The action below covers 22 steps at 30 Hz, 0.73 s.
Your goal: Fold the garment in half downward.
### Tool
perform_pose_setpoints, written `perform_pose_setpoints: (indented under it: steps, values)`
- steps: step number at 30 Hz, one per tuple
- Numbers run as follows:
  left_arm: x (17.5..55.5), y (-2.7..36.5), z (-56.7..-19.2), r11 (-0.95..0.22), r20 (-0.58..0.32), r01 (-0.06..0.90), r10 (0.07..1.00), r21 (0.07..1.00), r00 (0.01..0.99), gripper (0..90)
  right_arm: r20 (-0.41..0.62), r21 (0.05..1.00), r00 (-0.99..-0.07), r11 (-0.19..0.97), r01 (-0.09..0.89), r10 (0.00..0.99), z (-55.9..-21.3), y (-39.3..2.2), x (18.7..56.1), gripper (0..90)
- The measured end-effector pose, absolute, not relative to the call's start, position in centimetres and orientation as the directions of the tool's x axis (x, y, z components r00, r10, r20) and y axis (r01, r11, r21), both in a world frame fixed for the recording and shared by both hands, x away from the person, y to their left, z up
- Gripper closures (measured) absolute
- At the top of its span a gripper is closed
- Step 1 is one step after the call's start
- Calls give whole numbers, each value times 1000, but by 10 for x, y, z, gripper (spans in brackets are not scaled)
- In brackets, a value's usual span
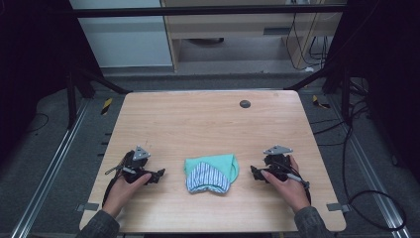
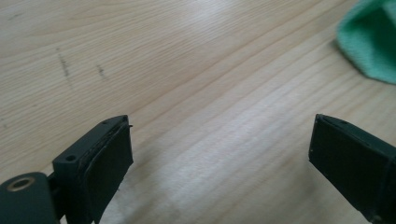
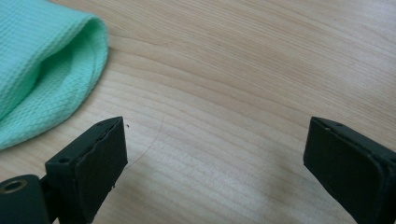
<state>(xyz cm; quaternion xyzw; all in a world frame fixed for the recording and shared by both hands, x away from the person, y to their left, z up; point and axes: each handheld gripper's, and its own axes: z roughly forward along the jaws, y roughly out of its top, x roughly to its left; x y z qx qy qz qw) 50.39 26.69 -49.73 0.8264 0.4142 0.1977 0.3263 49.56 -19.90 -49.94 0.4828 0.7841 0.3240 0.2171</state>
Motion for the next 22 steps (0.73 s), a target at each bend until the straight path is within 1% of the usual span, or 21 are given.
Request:
perform_pose_setpoints:
  steps: [2,6,9,10,14,16,17,22]
  values:
    - [507,269,-499,-420,32,564,820,711,571,58,-30,718,-418,311,623,908,-502,-200,499,62]
    - [514,272,-502,-406,32,570,833,714,552,58,-45,718,-346,271,641,937,-506,-200,508,66]
    - [519,273,-505,-382,21,575,845,723,535,58,-20,724,-310,228,651,951,-509,-200,514,67]
    - [521,273,-507,-382,28,576,849,723,528,58,-9,727,-291,206,654,957,-510,-200,516,51]
    - [527,273,-508,-375,23,584,854,720,519,30,-2,732,-269,184,656,963,-512,-199,522,28]
    - [530,272,-508,-366,24,595,864,715,503,19,-1,726,-253,175,665,968,-512,-199,522,3]
    - [532,271,-508,-360,20,601,868,713,496,1,-3,724,-238,166,670,971,-512,-200,522,1]
    - [531,269,-508,-347,18,609,878,713,479,0,2,722,-213,146,676,977,-512,-198,521,1]
